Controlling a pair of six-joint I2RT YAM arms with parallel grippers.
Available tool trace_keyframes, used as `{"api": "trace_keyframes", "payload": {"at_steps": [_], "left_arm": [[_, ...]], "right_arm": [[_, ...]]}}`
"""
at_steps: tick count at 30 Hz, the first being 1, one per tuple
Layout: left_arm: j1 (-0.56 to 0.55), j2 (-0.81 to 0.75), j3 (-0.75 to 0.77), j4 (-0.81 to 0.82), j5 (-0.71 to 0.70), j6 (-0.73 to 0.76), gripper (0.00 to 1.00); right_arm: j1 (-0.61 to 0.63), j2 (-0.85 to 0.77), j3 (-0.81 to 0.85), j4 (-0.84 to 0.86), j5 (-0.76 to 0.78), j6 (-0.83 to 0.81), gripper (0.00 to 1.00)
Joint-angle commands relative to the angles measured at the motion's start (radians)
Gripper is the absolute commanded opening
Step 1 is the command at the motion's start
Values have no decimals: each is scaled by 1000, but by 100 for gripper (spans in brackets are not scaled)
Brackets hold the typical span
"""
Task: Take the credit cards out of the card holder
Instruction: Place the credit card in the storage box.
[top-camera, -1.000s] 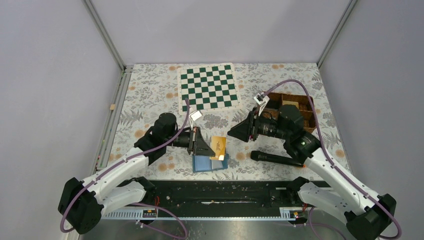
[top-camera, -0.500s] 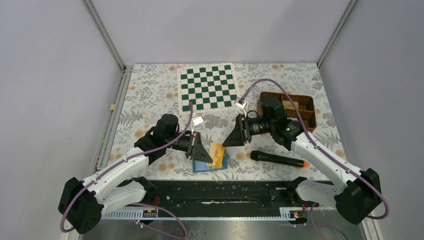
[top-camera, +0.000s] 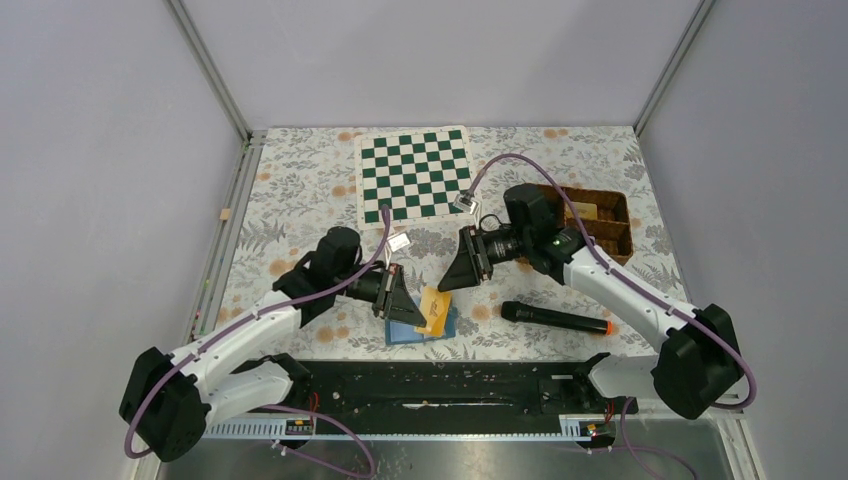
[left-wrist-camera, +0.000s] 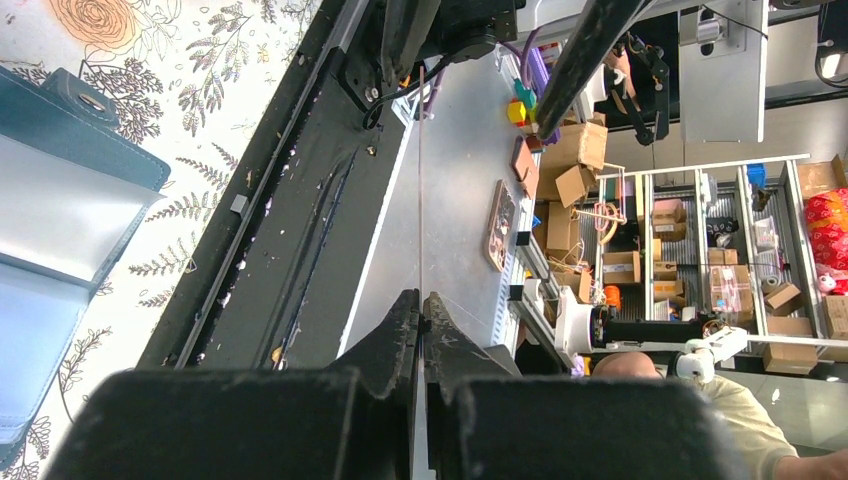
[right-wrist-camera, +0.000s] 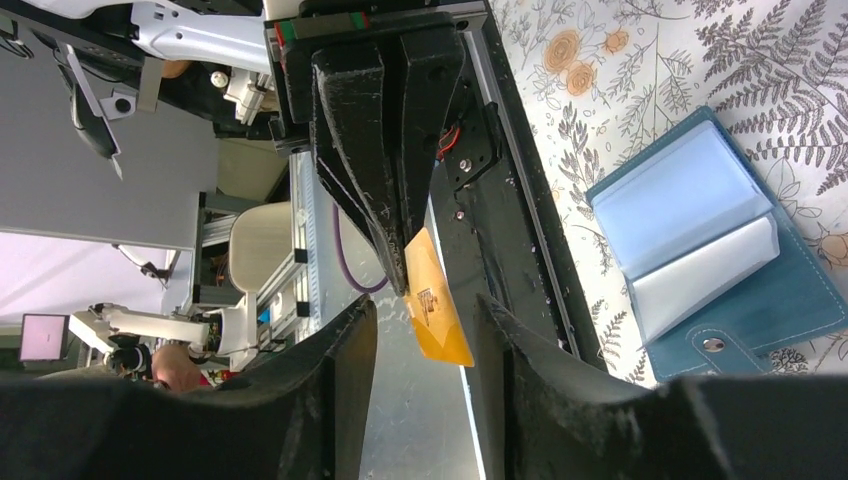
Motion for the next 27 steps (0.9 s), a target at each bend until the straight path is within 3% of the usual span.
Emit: {"api": "trace_keyframes", "payload": {"at_steps": [1, 7, 9, 12, 16, 17, 21, 24, 25, 27], "left_arm": [[3, 15, 41, 39, 41, 16, 0], [1, 31, 38, 64, 50, 10, 0], [2, 36, 36, 70, 50, 8, 0], [2, 42, 34, 88, 54, -2, 0], [1, 48, 36, 91, 54, -3, 0], [1, 49, 37, 92, 53, -5, 0], [2, 50, 37, 98, 53, -9, 0], [2, 52, 40, 99, 53, -9, 0], [2, 53, 40, 98, 53, -9, 2], [2, 55, 44, 91, 44, -7, 16]], "right_arm": [[14, 24, 43, -10, -50, -38, 45], [27, 46, 40, -35, -60, -72, 43], [30, 49, 41, -33, -67, -74, 35], [32, 45, 36, -17, -90, -68, 31], [32, 33, 25, -16, -116, -83, 2], [32, 27, 21, -12, -128, -83, 0], [33, -8, -19, 59, -173, -56, 0], [32, -7, -3, -6, -166, -93, 0], [33, -5, 1, -16, -155, -101, 0], [32, -5, 5, -15, -127, -96, 0]]}}
